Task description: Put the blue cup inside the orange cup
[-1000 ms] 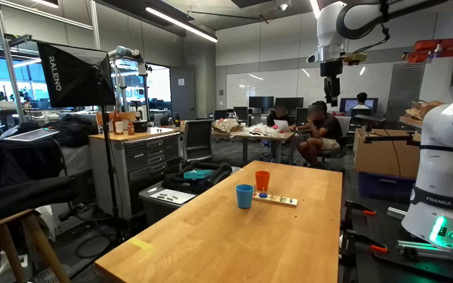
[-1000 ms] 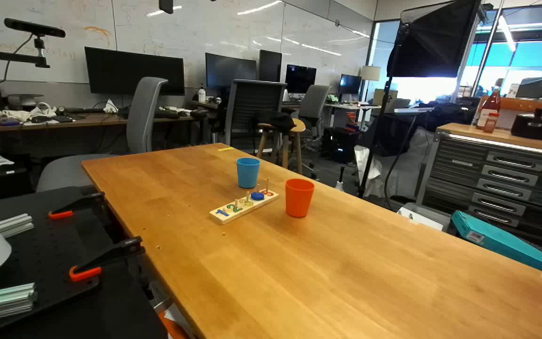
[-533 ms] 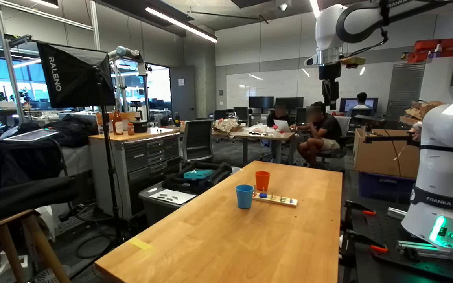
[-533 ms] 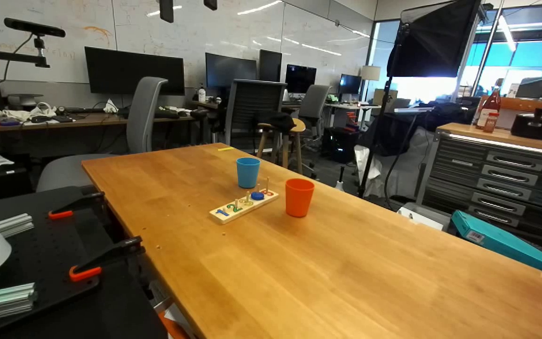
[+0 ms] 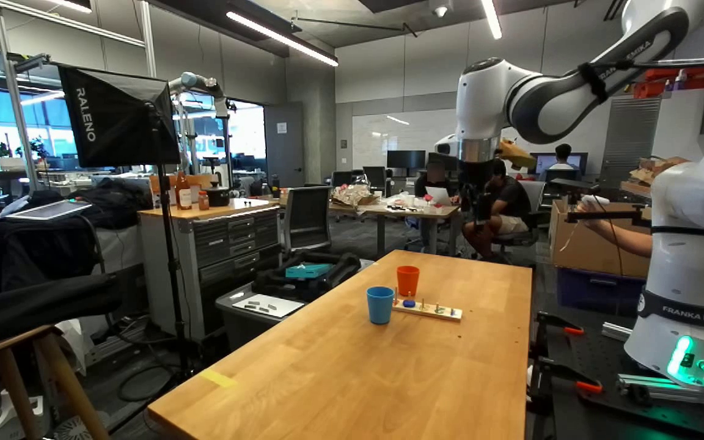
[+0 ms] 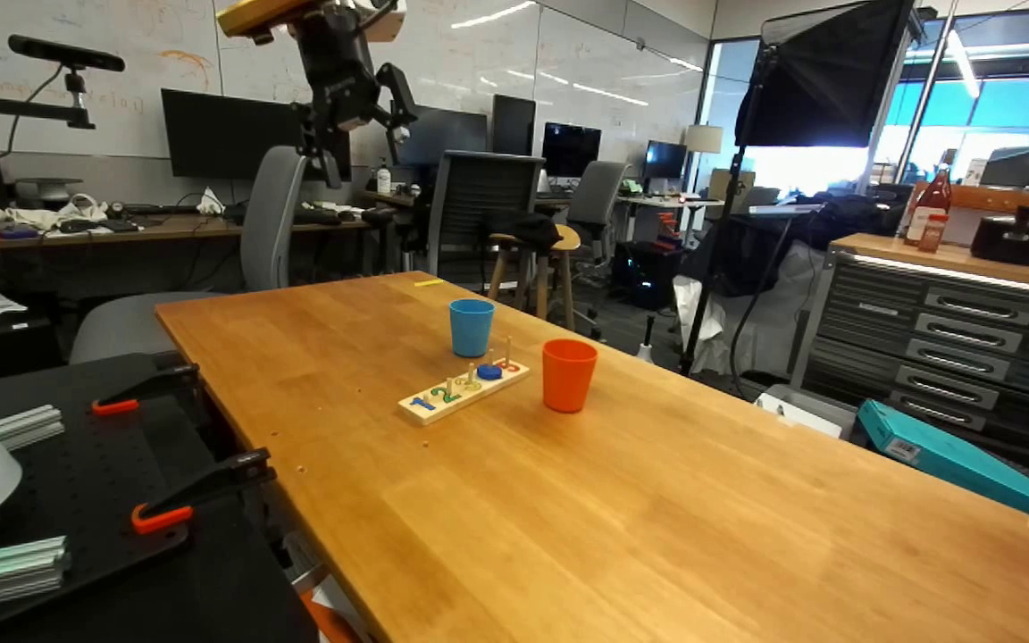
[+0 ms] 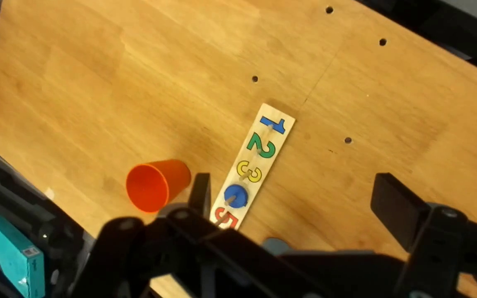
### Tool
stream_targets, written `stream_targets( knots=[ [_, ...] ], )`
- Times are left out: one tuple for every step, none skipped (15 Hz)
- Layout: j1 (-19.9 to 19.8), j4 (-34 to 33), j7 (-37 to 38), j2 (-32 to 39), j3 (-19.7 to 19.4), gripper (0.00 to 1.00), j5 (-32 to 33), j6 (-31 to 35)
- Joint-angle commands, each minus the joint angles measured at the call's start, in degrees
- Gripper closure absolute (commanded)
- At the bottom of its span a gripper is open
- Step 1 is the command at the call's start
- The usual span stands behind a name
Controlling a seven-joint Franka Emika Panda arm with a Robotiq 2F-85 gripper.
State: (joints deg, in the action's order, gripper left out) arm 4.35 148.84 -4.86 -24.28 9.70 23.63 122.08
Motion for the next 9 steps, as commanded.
stream_targets(
  knots=[
    [-0.8,-6.7,10.4,14.7,4.3,0.00,6.3,3.9],
    [-0.7,-8.4,12.6,18.3,4.7,0.00,7.9,4.0],
    [-0.5,-11.1,14.7,21.8,4.7,0.00,9.6,3.4],
    [-0.1,-13.6,16.0,25.4,4.2,0.00,10.7,3.0],
    [0.4,-16.4,16.7,28.9,3.4,0.00,11.3,2.8],
    [1.0,-19.1,17.1,32.1,2.6,0.00,11.5,2.6],
    [1.6,-21.8,16.9,35.1,1.9,0.00,10.8,2.5],
    [2.0,-24.5,16.2,37.8,1.3,0.00,9.5,2.2],
    [2.4,-27.2,15.4,40.4,0.7,0.00,8.5,1.9]
  ],
)
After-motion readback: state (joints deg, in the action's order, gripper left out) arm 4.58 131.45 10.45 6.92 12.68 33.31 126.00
